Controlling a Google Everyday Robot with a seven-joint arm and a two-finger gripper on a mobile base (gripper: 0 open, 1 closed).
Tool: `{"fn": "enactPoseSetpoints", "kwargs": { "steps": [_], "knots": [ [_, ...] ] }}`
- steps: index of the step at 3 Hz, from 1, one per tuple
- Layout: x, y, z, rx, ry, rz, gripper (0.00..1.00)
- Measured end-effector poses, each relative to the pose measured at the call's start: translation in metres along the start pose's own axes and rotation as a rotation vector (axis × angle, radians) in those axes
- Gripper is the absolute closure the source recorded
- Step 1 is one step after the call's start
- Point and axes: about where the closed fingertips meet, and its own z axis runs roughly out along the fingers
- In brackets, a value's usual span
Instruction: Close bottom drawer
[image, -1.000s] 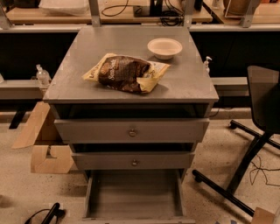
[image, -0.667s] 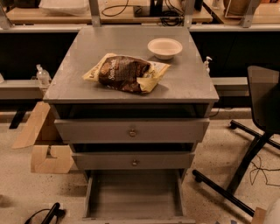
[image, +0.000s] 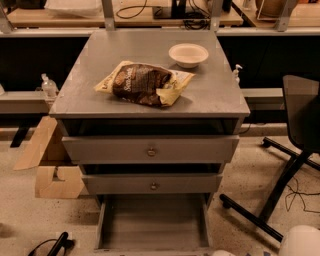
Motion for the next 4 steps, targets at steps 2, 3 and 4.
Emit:
{"fn": "enactPoseSetpoints", "kwargs": {
  "steps": [2, 3, 4],
  "knots": [
    [-0.003, -0.016, 0.004, 0.022, 0.004, -0.021, 1.00],
    [-0.014, -0.049, 0.001, 0.054, 0.020, -0.052, 1.00],
    [-0.014, -0.047, 0.001, 0.054, 0.020, -0.052, 1.00]
  ]
}}
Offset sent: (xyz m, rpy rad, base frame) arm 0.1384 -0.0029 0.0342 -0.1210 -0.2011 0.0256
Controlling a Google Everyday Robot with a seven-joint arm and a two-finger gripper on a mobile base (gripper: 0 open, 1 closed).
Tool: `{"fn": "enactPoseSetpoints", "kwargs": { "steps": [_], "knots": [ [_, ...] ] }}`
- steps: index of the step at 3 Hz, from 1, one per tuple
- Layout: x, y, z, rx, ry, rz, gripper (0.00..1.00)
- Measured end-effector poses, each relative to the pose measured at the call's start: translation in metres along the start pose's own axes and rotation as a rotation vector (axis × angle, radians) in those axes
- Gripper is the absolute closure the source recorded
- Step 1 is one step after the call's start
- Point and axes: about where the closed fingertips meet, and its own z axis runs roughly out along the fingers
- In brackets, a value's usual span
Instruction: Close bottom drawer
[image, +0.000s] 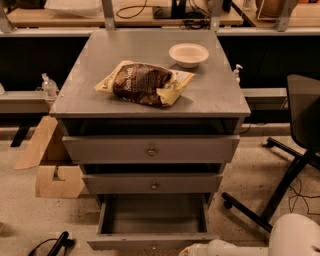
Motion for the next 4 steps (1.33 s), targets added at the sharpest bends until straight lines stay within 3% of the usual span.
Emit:
{"fn": "enactPoseSetpoints", "kwargs": {
  "steps": [1, 2, 4],
  "knots": [
    [-0.015, -0.045, 0.008, 0.027, 0.001, -0.024, 1.00],
    [-0.015, -0.041, 0.008, 0.027, 0.001, -0.024, 1.00],
    [-0.043, -0.107, 0.031, 0.069, -0.036, -0.063, 1.00]
  ]
}}
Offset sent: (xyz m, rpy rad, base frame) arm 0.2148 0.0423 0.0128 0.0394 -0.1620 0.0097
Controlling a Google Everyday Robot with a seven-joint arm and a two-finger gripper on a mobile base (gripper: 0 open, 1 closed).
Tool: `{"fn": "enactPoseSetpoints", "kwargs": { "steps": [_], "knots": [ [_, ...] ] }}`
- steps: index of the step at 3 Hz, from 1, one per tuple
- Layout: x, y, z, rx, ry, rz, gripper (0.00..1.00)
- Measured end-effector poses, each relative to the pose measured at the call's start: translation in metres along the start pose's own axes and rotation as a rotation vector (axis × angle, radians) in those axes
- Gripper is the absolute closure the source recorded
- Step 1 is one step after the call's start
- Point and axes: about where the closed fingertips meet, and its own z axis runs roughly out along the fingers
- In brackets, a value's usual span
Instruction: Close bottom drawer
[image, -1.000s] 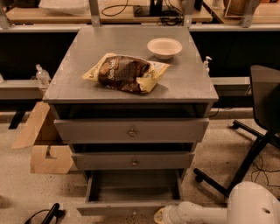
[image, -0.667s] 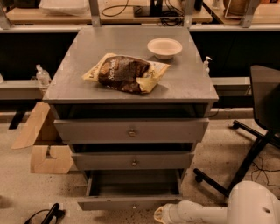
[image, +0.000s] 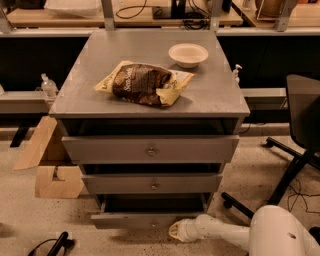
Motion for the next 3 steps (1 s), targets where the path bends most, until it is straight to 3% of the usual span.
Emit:
{"fn": "enactPoseSetpoints", "kwargs": {
  "steps": [3],
  "knots": [
    [-0.010, -0.015, 0.026, -0.030, -0.031, -0.036, 1.00]
  ]
}}
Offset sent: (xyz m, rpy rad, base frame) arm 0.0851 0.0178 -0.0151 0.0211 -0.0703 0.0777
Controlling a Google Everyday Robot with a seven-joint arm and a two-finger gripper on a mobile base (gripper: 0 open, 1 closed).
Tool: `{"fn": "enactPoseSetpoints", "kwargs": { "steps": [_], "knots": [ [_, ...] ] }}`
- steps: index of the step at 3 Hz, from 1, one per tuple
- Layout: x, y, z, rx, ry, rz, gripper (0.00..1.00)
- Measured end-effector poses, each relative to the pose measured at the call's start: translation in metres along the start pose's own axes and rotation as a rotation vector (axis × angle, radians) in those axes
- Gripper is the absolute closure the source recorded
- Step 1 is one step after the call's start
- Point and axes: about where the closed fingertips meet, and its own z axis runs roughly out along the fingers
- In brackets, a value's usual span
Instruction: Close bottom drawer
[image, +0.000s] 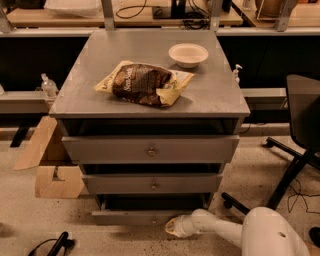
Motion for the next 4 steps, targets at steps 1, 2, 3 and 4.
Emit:
{"fn": "enactPoseSetpoints", "kwargs": {
  "steps": [1, 2, 3, 4],
  "knots": [
    [0.003, -0.016, 0.002, 0.013, 0.003, -0.009, 1.00],
    [0.003, -0.016, 0.002, 0.013, 0.003, -0.009, 1.00],
    [0.009, -0.041, 0.005, 0.029, 0.011, -0.015, 1.00],
    [0.009, -0.040, 0.005, 0.030, 0.011, -0.015, 1.00]
  ]
}}
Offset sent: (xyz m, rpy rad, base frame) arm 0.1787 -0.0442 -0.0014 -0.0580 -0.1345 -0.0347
